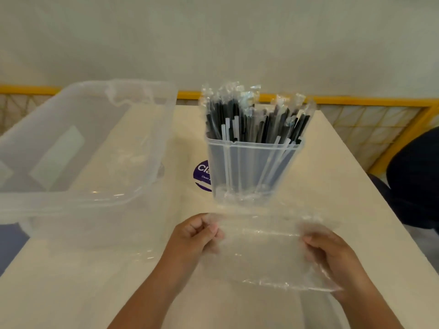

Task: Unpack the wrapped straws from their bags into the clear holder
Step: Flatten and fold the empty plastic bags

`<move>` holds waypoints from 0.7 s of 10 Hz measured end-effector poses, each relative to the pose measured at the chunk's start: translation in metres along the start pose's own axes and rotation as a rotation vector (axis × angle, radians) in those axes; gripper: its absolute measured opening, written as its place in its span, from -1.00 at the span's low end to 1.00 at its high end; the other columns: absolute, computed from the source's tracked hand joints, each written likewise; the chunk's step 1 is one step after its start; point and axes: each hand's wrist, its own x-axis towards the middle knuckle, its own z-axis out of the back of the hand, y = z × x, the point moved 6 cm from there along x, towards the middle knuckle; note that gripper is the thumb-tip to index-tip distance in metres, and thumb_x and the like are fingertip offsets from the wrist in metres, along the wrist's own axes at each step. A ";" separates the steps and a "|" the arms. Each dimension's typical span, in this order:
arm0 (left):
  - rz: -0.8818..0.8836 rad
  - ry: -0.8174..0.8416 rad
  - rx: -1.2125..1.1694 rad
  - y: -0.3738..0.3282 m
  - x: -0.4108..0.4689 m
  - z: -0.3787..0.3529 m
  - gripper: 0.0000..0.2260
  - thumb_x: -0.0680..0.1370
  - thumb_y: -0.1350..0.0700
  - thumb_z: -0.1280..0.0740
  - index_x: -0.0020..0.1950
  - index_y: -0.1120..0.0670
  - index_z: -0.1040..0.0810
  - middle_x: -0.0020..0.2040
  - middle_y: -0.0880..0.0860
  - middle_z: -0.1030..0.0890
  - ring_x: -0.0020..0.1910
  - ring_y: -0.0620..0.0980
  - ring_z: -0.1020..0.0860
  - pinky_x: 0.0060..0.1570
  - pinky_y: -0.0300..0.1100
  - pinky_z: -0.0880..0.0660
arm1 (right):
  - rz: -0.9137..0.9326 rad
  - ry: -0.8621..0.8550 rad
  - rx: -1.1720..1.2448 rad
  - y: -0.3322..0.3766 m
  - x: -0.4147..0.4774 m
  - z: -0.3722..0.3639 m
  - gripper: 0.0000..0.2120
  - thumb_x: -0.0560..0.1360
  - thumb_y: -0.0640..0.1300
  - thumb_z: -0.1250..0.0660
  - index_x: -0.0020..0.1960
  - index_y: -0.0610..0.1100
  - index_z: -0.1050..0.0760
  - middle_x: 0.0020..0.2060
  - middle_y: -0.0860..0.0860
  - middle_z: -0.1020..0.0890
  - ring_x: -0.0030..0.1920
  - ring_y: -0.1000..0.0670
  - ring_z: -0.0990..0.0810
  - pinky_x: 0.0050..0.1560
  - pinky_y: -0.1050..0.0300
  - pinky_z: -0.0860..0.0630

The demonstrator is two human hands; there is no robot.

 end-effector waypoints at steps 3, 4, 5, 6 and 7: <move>0.074 0.100 -0.082 -0.107 -0.050 -0.031 -0.67 0.52 0.47 -0.13 -0.39 0.19 -0.44 -0.46 -0.06 -0.55 -0.51 -0.13 -0.48 -0.43 -0.31 -0.48 | 0.017 0.102 -0.042 0.132 -0.043 -0.028 -0.53 0.44 -0.48 -0.08 -0.43 -0.11 -0.58 -0.45 0.01 -0.62 -0.49 0.04 -0.58 -0.48 0.22 -0.51; 0.050 0.083 -0.106 -0.152 -0.062 -0.023 -0.57 0.49 0.48 -0.09 -0.47 0.16 -0.52 -0.46 0.01 -0.54 -0.55 -0.09 -0.47 -0.48 -0.25 -0.50 | 0.111 0.096 -0.003 0.164 -0.054 -0.040 -0.63 0.38 -0.30 -0.24 -0.54 -0.08 -0.58 -0.50 0.03 -0.61 -0.51 0.10 -0.58 -0.53 0.35 -0.45; -0.004 0.089 -0.137 -0.199 -0.073 -0.005 -0.54 0.48 0.39 -0.05 -0.49 0.12 -0.59 -0.39 0.09 -0.52 -0.47 -0.02 -0.46 -0.52 -0.22 -0.48 | 0.113 0.167 0.067 0.196 -0.058 -0.072 -0.70 0.03 0.08 -0.46 -0.42 -0.15 -0.63 -0.38 -0.05 -0.66 -0.38 0.00 -0.62 -0.35 0.18 -0.50; -0.096 -0.033 -0.155 -0.233 -0.074 0.029 -0.64 0.55 0.18 -0.14 -0.36 0.12 -0.61 -0.37 0.04 -0.55 -0.45 -0.04 -0.48 -0.52 -0.25 -0.46 | 0.128 0.215 0.004 0.216 -0.049 -0.118 -0.39 0.06 0.24 -0.46 -0.03 -0.13 -0.62 -0.05 -0.11 -0.61 -0.11 -0.11 -0.55 -0.06 -0.01 -0.40; -0.253 -0.200 -0.115 -0.256 -0.072 0.067 -0.95 0.34 0.18 -0.42 -0.32 0.06 -0.64 -0.36 -0.06 -0.62 -0.38 -0.10 -0.59 -0.47 -0.34 -0.48 | 0.131 0.197 -0.017 0.226 -0.042 -0.169 -0.34 0.18 0.28 -0.38 0.21 0.03 -0.49 0.09 -0.03 -0.54 0.04 -0.08 -0.51 0.08 -0.05 -0.38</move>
